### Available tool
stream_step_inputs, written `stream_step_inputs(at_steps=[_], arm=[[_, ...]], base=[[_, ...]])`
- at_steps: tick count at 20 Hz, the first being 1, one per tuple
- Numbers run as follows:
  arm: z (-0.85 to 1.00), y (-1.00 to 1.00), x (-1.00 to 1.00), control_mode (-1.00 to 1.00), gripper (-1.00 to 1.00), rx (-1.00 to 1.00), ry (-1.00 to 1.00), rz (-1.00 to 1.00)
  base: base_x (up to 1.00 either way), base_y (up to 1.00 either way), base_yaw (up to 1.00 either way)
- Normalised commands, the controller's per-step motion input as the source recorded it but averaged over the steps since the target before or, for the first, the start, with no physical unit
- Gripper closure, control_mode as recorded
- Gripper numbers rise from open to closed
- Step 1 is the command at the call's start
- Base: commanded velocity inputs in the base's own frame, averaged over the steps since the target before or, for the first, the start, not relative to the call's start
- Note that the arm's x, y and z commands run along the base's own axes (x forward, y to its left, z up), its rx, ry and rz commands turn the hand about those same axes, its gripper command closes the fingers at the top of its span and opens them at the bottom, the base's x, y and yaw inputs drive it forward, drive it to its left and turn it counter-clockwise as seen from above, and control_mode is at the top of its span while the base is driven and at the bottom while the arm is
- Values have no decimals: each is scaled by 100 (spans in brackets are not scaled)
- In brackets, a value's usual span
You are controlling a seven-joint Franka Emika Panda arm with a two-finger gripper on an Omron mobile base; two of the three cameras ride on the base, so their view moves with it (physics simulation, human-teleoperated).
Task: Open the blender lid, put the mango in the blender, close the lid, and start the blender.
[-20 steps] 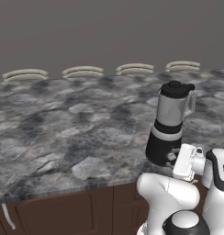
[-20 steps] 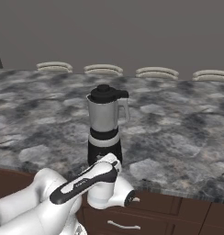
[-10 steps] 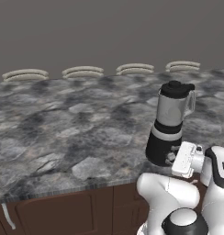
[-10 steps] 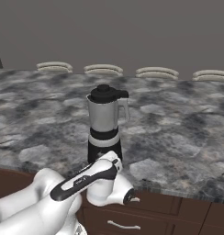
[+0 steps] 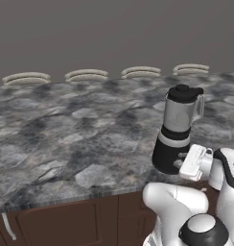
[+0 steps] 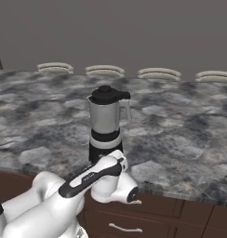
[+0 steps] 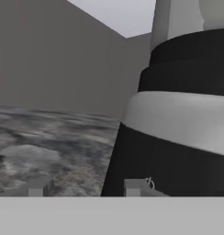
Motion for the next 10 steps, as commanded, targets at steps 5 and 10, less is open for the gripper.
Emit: stream_step_inputs(at_steps=[5,10], arm=[[12,-1,-16,-100,-100,1,-11,0],[90,-1,-53,-100,-100,0,-23,0]], base=[[0,0,0],[0,0,0]])
